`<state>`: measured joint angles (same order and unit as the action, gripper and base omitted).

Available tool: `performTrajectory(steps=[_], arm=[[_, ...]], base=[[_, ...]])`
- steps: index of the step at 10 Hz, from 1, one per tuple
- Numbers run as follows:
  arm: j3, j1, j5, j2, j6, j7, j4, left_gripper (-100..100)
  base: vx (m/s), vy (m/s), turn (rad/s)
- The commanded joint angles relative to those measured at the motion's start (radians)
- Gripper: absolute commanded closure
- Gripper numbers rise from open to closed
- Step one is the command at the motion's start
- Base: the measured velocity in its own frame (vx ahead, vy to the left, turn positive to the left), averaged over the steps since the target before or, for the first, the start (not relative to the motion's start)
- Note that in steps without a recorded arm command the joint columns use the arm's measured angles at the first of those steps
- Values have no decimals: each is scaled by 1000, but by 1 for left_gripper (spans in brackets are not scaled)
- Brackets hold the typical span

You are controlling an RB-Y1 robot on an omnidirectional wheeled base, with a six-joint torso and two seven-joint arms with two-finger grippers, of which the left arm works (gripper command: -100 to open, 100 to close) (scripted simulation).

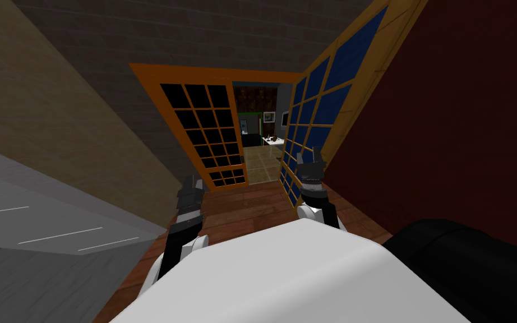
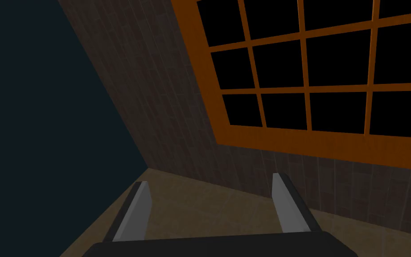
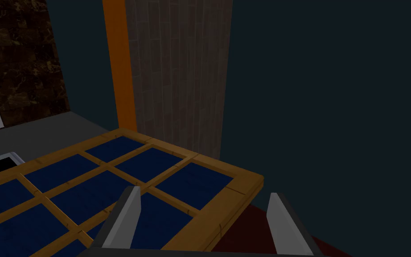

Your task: Pull the door open

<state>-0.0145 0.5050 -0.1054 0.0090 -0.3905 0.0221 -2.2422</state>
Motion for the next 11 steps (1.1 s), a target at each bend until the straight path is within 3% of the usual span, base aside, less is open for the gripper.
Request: performTrajectory(steps=[1,11], arm=[[12,-8,-6,13,-11,-34,33,-100],[79,-51,-40,57,-73,-216,213,-100]], base=[[106,-26,-60],[117,-17,-44]])
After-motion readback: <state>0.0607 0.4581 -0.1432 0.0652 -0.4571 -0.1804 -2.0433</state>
